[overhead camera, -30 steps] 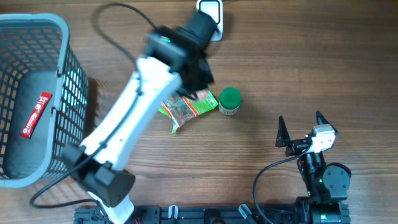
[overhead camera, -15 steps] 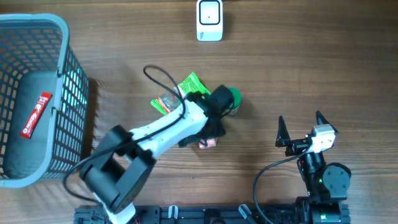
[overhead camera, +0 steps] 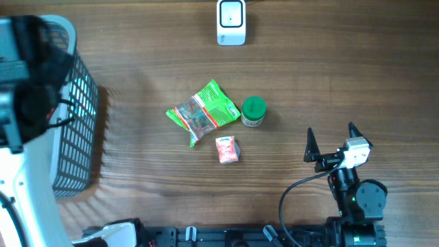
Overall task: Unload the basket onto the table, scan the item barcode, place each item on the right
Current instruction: 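Grasp the white Kleenex pack in the basket and place it on table, then grasp the teal toilet wipes pack and place it right of the jar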
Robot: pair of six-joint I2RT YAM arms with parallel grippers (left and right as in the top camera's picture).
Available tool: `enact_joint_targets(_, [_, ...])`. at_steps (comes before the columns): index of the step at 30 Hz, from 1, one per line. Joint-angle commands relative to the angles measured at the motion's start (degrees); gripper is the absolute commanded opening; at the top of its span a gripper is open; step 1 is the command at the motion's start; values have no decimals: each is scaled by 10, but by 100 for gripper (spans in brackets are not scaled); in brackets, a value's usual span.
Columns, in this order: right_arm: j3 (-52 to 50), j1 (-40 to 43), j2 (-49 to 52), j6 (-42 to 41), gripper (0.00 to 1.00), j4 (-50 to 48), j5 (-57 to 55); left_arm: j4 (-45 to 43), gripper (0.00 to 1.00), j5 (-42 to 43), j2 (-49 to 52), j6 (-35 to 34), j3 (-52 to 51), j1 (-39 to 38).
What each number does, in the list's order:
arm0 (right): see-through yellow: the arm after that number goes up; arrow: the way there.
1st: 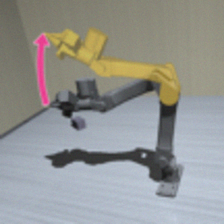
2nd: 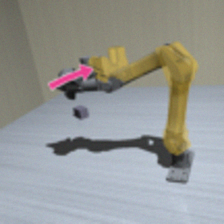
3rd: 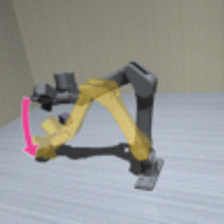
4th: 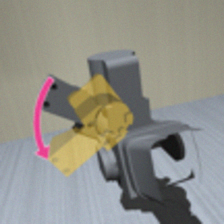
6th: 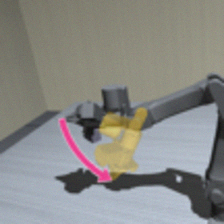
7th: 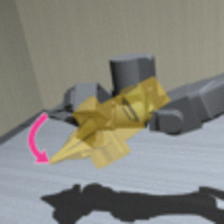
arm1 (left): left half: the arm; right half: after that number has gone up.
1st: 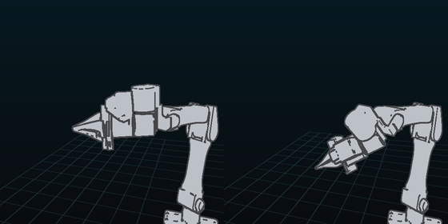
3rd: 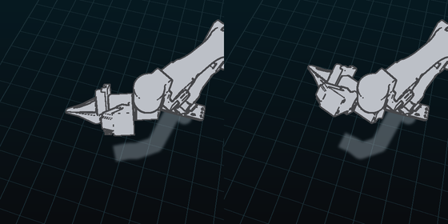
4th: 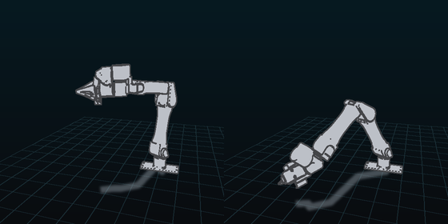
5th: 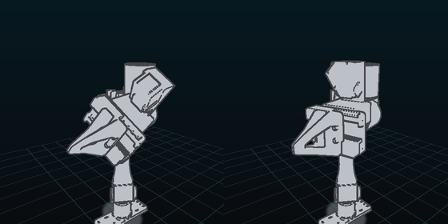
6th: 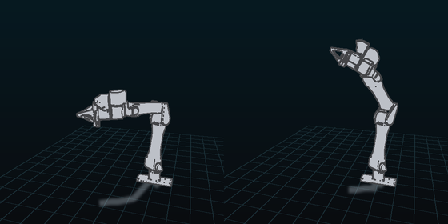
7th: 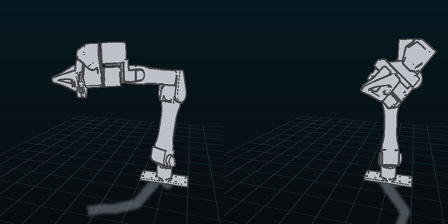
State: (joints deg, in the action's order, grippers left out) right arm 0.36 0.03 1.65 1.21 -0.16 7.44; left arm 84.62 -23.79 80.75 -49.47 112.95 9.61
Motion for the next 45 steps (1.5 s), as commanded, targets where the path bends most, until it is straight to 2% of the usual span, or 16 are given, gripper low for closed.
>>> enact_joint_targets(1, [0,0,-3,2,100,-2,-4,-66,100,70,33,159,-54,124])
enact_joint_targets(5, [0,0,-3,1,100,-2,-4,-200,100,284,61,355,-168,224])
enact_joint_targets(8, [0,0,-3,1,100,-2,-4,-245,100,360,113,471,-212,259])
enact_joint_targets(16, [0,0,-4,2,100,-2,-4,-319,100,414,276,523,-212,248])
enact_joint_targets(23, [0,0,-3,1,100,-2,-4,-315,100,413,389,568,-212,224])
enact_joint_targets(26, [0,0,-3,2,100,-2,-4,-303,100,402,409,568,-212,210])
enact_joint_targets(27, [0,0,-4,1,100,-2,-4,-297,87,383,410,568,-212,210])
enact_joint_targets(28, [0,0,-3,1,100,-2,-4,-285,43,347,407,567,-212,210])
enact_joint_targets(29, [0,0,-3,2,100,-2,-4,-275,25,325,406,564,-209,211])
enact_joint_targets(30, [0,0,-3,2,100,-2,-4,-258,20,292,403,552,-203,212])
enact_joint_targets(32, [0,0,-3,1,100,-2,-4,-229,16,225,386,486,-171,217])
enact_joint_targets(34, [0,0,-3,1,100,-2,-4,-184,16,207,362,473,-119,220])
enact_joint_targets(38, [0,0,-3,2,100,-2,-4,-66,15,210,274,422,98,220])
enact_joint_targets(40, [-1,0,-4,1,100,-2,-4,-31,18,295,222,351,193,216])
enact_joint_targets(42, [0,0,-3,2,100,-2,-4,-48,16,474,150,320,219,182])
enact_joint_targets(45, [0,0,-3,1,99,-2,-4,-91,18,520,111,323,219,15])
